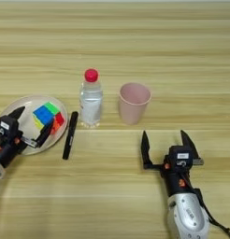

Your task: Move the objects on the table

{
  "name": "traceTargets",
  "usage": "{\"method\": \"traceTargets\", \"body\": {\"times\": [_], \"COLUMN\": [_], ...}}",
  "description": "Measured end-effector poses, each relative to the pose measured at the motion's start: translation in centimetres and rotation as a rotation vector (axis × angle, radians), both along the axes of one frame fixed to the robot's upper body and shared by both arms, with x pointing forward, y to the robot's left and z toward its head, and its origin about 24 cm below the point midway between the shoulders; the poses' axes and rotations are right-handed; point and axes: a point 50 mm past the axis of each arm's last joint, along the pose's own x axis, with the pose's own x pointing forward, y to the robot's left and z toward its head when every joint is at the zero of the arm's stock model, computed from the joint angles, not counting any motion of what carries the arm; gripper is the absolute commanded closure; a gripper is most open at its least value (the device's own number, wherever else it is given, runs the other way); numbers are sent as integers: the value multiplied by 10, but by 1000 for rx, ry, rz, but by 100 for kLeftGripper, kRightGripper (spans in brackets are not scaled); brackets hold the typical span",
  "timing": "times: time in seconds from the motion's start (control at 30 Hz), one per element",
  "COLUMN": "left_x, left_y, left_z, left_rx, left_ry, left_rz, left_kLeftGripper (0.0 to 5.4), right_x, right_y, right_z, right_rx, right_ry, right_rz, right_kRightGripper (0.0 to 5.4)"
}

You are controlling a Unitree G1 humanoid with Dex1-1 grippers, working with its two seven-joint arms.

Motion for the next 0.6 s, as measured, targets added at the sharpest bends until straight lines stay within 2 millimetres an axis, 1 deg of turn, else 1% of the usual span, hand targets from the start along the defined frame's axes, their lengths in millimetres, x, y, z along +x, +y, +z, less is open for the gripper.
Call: {"method": "traceTargets", "body": {"times": [0.17, 0.27, 0.6], "left_x": [0, 2, 14], "left_y": [-1, -2, -9], "left_z": [-3, -2, -7], "left_rx": [-8, -9, -24], "left_ry": [14, 8, 27], "left_rz": [-2, -5, -30], "left_kLeftGripper": [0, 0, 0], "right_x": [0, 0, 0], "right_y": [1, 2, 4], "right_z": [0, 0, -1], "right_rx": [1, 4, 12], "right_ry": [0, 0, 1], "right_rz": [2, 7, 7], "right_kRightGripper": [3, 3, 3]}}
